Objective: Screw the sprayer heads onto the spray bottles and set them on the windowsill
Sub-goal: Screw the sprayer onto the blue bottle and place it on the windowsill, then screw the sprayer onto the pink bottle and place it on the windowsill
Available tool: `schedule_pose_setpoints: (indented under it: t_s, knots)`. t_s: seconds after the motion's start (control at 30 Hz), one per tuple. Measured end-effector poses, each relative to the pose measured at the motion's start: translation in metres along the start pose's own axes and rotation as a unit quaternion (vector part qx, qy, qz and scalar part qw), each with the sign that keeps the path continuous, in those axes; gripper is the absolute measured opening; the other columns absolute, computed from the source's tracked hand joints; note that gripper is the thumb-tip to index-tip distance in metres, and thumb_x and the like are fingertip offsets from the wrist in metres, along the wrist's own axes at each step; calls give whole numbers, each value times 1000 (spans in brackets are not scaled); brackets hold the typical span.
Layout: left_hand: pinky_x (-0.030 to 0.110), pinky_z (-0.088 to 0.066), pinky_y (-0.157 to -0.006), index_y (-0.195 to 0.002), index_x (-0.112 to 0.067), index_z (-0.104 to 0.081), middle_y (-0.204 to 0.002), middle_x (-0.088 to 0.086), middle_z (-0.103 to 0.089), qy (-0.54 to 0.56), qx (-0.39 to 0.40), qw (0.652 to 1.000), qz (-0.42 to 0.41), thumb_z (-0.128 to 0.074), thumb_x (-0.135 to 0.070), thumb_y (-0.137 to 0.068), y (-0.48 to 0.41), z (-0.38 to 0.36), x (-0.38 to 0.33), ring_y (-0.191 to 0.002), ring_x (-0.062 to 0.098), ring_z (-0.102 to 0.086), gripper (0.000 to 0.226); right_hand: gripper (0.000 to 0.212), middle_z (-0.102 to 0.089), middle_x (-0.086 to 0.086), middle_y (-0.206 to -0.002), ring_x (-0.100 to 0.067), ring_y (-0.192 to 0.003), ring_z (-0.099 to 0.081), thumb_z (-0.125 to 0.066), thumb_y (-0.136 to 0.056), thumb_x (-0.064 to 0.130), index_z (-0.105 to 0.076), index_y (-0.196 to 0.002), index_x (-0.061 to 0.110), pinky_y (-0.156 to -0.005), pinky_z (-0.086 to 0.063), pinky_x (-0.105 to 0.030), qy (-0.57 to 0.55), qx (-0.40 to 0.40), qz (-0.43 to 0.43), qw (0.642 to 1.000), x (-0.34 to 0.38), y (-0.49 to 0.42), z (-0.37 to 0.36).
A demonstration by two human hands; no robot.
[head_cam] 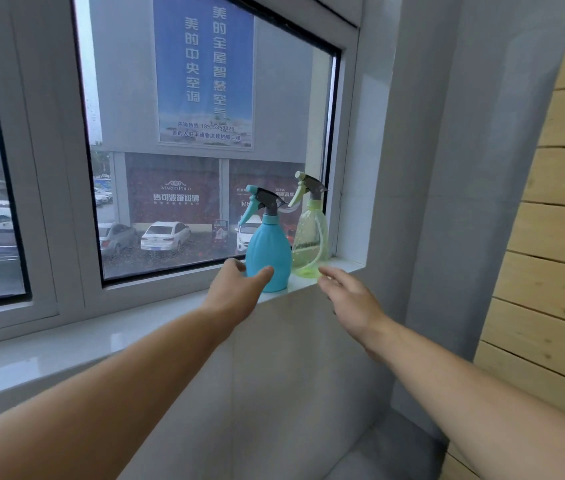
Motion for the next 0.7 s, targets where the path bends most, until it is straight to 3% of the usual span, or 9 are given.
schedule_pose_setpoints:
  t_s: [0.13,0.33,0.47,0.57,0.7]
  knots:
    - [49,-58,-95,-130,-19,-49,-104,4,-64,11,12,1000,-9,-64,-53,-88,33,-19,-6,-96,26,-70,56,39,-59,1,-130,-11,-118,-55,-53,-97,35,-56,-135,25,-105,-42,-30,-12,-2,-18,1000,-20,33,22]
    - [47,-60,-94,-124,-18,-52,-103,7,-69,0,135,991,26,-66,-53,-88,86,-89,17,-100,27,-71,52,32,-64,9,-108,-9,-108,-60,-57,-96,30,-61,-126,21,-106,-45,-34,-11,-32,-66,997,-74,100,67]
    - [48,-61,-91,-119,-13,-60,-94,6,-70,-37,209,975,71,-67,-51,-87,121,-157,71,-94,29,-74,50,28,-66,4,-108,-10,-103,-62,-60,-94,31,-64,-120,21,-99,-48,-33,22,-44,-142,989,-153,148,88]
    - [45,-59,-90,-121,-8,-59,-97,11,-69,-61,267,955,118,-66,-47,-91,151,-211,126,-86,24,-67,49,29,-61,11,-94,-5,-83,-58,-60,-94,32,-64,-119,19,-82,-48,-26,43,-31,-214,975,-225,181,93]
    - [39,-53,-84,-113,-8,-57,-99,10,-63,-115,336,920,167,-67,-39,-94,191,-270,203,-89,24,-60,38,25,-62,2,-95,-12,-82,-58,-60,-94,33,-63,-115,20,-75,-47,-27,55,-24,-306,950,-315,222,92]
Point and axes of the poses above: each hand's wrist, its own y-axis away from the middle knuckle, its own z-axis out of the back of the hand, x = y × z, the point moved 8 cm from there along -y, towards the middle knuckle
